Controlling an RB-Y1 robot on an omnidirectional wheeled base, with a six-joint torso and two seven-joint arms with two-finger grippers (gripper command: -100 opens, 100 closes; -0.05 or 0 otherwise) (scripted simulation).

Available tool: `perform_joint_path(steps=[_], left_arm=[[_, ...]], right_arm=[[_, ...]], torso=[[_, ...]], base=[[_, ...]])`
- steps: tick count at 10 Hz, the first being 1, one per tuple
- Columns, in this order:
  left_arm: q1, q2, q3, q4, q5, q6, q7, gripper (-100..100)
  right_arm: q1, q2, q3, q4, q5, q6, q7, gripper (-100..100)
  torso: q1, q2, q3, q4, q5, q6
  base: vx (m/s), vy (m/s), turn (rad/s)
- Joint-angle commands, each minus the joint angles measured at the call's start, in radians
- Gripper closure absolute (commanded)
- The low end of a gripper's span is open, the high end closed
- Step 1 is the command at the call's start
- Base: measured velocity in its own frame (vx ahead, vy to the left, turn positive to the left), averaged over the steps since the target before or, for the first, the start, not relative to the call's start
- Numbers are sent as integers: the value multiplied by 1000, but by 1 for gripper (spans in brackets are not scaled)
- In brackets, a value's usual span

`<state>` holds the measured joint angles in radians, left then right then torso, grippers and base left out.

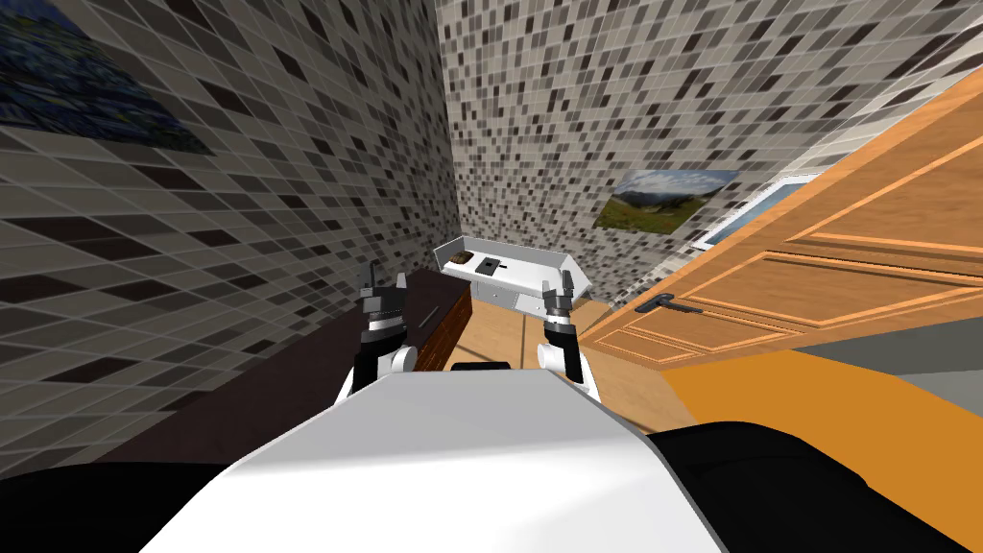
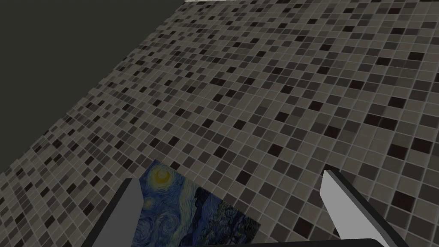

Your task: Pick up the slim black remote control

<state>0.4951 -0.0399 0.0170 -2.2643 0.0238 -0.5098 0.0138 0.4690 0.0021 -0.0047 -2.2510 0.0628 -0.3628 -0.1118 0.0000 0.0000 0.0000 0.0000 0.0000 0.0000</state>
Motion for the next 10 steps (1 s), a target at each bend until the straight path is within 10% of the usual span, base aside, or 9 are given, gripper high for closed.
perform_joint_path(steps=[1, 10], left_arm=[[-3, 40, 4, 5, 3, 12, 5, -100], [-69, 196, 84, 110, 61, 232, 98, -100]], right_arm=[[0, 0, 0, 0, 0, 0, 0, 0], [0, 0, 0, 0, 0, 0, 0, 0]], torso=[[0, 0, 0, 0, 0, 0], [-4, -7, -4, -2, -1, 0]], base=[[10, -8, 18], [66, -38, 64]])
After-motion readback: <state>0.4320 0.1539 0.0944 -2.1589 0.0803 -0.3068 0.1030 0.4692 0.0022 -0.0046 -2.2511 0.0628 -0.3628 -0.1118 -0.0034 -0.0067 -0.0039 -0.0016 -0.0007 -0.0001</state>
